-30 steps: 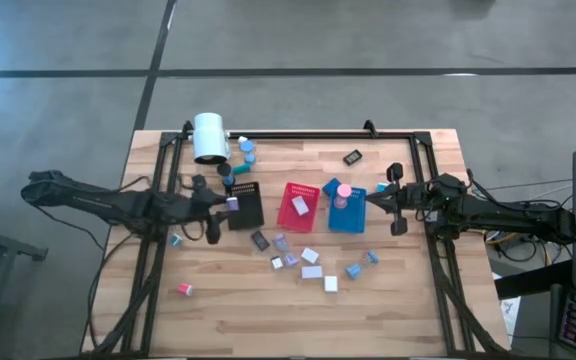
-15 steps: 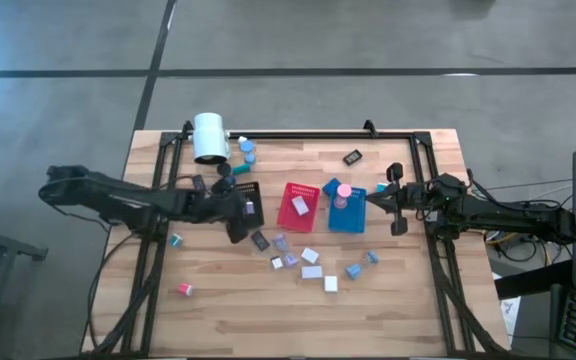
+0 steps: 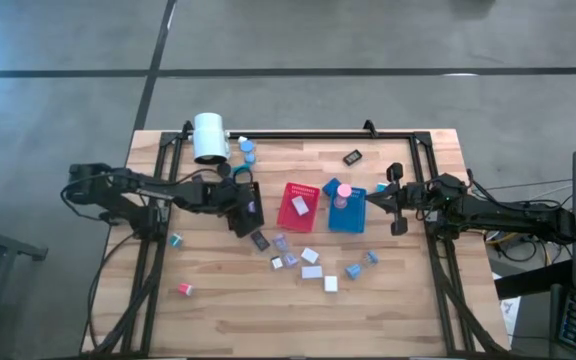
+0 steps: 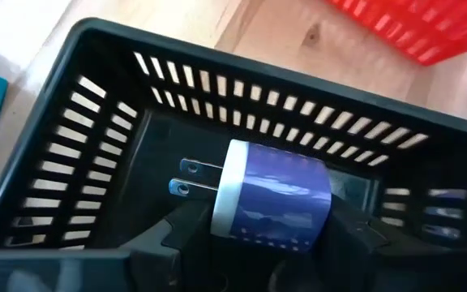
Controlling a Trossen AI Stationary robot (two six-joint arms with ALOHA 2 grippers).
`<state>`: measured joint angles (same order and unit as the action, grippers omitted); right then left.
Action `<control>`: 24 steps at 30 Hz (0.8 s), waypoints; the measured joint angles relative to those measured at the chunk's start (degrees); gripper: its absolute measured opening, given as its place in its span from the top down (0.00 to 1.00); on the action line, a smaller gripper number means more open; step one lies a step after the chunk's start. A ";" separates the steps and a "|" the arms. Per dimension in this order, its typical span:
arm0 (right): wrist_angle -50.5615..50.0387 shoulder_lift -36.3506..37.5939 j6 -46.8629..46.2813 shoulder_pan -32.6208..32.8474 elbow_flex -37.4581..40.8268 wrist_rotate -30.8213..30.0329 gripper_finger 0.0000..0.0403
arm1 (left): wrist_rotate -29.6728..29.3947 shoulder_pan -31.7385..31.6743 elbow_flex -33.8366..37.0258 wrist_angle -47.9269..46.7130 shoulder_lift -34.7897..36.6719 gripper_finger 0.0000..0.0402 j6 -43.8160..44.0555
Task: Pick & Place Office items
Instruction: Put the violet charger adapter into the black bin, then put the black hourglass into the blue bin
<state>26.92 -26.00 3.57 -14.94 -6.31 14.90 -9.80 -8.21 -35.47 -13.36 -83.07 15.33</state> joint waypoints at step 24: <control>0.04 0.00 0.04 0.02 0.00 0.00 0.97 | 5.86 0.40 -3.64 -0.66 10.45 0.53 -9.55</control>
<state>26.96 -26.00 3.62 -14.92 -6.31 14.90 -3.94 -7.81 -39.11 -14.02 -72.63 5.78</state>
